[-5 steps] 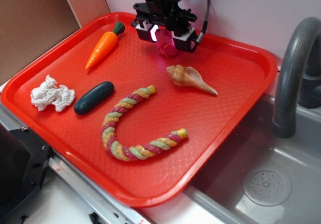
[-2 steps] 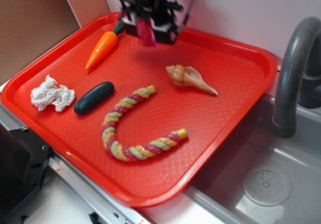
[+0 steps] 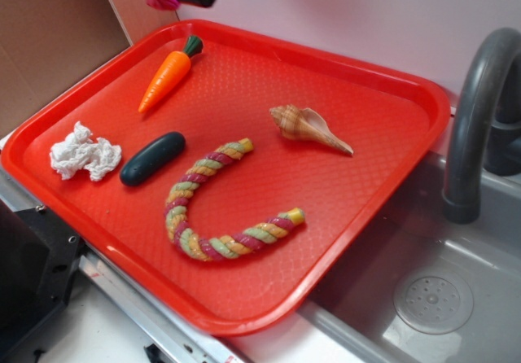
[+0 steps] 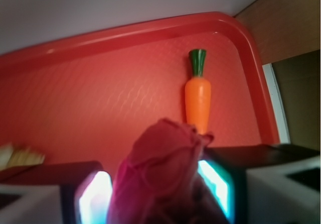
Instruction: Grab the red paper.
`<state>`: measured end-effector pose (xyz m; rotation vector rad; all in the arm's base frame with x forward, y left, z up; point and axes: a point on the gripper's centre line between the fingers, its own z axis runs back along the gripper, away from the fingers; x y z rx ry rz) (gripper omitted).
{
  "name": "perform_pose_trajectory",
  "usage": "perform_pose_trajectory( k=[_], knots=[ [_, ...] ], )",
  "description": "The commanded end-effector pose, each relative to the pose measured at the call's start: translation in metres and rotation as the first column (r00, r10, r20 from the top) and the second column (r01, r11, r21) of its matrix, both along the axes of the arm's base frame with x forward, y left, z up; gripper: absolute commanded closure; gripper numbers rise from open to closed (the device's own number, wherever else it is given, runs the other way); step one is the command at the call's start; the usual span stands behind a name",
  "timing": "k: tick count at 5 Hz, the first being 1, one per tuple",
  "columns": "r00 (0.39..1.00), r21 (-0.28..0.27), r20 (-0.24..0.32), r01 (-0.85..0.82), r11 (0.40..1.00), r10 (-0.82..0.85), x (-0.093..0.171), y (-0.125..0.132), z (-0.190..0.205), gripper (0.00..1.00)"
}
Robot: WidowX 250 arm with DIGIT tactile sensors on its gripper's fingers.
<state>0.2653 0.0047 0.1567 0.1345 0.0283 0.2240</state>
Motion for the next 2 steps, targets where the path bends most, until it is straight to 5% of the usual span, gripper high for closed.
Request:
perform_pose_trajectory(
  k=[1, 2],
  knots=[
    [0.984, -0.047, 0.088, 0.157, 0.986, -0.153, -0.0202, -0.0252, 0.0437, 1.0],
    [0.98, -0.06, 0.038, 0.199, 0.978, -0.197, -0.0224, -0.0267, 0.045, 1.0]
  ],
)
